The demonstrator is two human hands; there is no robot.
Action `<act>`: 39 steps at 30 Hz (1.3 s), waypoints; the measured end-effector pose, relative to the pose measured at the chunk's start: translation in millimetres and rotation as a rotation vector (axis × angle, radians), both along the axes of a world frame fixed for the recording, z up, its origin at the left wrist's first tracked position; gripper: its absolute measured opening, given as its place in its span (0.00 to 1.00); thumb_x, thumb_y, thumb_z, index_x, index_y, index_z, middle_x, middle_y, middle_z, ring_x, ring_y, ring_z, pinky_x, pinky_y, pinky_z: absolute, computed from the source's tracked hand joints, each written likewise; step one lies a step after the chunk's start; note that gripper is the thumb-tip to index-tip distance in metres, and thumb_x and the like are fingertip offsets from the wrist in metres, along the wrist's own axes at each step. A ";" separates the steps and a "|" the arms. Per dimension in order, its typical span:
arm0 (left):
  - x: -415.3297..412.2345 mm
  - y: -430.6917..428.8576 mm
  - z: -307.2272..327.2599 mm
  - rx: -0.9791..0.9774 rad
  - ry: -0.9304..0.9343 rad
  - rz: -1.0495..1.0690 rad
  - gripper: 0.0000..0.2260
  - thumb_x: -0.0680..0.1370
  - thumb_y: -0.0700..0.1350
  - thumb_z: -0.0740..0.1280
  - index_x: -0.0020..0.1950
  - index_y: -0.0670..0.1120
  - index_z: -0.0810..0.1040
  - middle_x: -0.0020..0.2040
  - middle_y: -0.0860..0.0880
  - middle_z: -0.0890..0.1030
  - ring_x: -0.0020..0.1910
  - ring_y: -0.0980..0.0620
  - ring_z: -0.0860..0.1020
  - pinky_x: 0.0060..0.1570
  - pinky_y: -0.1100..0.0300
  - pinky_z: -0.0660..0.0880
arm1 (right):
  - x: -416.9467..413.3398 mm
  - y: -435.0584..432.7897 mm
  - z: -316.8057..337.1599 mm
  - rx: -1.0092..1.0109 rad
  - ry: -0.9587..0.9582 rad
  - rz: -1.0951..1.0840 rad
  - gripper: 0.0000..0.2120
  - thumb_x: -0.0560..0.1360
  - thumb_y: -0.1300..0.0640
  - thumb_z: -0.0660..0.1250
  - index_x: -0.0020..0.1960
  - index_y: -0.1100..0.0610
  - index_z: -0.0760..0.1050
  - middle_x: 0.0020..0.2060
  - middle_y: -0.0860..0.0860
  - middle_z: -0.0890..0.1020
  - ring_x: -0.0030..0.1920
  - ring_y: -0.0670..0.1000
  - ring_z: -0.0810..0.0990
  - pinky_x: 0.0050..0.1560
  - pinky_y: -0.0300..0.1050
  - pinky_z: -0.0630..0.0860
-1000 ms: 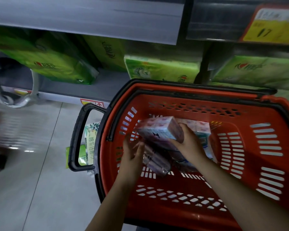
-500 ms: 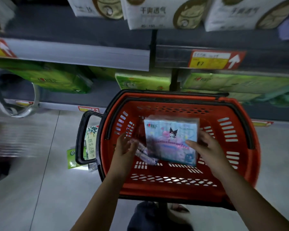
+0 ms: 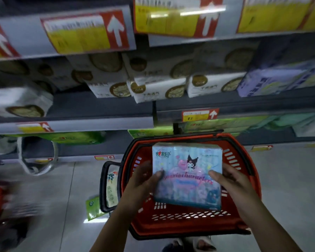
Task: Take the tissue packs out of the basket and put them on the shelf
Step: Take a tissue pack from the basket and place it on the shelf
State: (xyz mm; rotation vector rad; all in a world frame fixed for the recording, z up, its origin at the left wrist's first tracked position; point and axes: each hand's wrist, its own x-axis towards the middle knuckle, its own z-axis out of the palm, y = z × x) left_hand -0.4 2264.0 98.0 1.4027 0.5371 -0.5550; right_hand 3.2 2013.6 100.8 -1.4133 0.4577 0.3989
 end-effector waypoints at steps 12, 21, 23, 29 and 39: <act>22.1 -7.9 148.9 -0.023 -0.141 0.020 0.15 0.73 0.48 0.68 0.60 0.48 0.78 0.56 0.44 0.83 0.53 0.44 0.83 0.49 0.48 0.79 | 20.4 6.2 151.1 -0.008 -0.094 -0.072 0.09 0.74 0.60 0.67 0.54 0.56 0.79 0.45 0.47 0.86 0.46 0.46 0.84 0.40 0.33 0.78; 6.3 -2.5 286.3 -0.021 -0.251 -0.027 0.14 0.74 0.42 0.68 0.59 0.48 0.78 0.51 0.54 0.85 0.47 0.54 0.84 0.39 0.62 0.79 | 9.9 15.1 269.5 -0.027 -0.161 -0.158 0.36 0.49 0.30 0.76 0.49 0.51 0.82 0.47 0.49 0.86 0.49 0.50 0.84 0.51 0.48 0.80; 2.4 -1.5 313.1 -0.048 -0.247 -0.027 0.14 0.74 0.42 0.67 0.59 0.47 0.78 0.49 0.55 0.85 0.45 0.54 0.84 0.37 0.63 0.79 | 8.1 16.5 296.0 -0.030 -0.165 -0.149 0.40 0.48 0.28 0.75 0.53 0.50 0.81 0.50 0.50 0.85 0.53 0.52 0.83 0.57 0.53 0.77; -10.2 -2.2 375.2 -0.098 -0.276 -0.004 0.20 0.71 0.49 0.68 0.61 0.45 0.77 0.51 0.44 0.85 0.46 0.45 0.84 0.37 0.58 0.79 | -3.7 16.6 364.6 -0.042 -0.200 -0.125 0.43 0.48 0.29 0.76 0.56 0.52 0.80 0.52 0.51 0.84 0.55 0.54 0.82 0.61 0.61 0.75; -36.2 -14.3 458.8 -0.063 -0.540 0.001 0.13 0.74 0.49 0.68 0.54 0.41 0.79 0.46 0.43 0.85 0.43 0.45 0.84 0.36 0.59 0.79 | -33.8 1.5 466.0 -0.071 -0.378 -0.064 0.11 0.69 0.48 0.70 0.48 0.53 0.80 0.41 0.51 0.86 0.41 0.52 0.85 0.35 0.40 0.79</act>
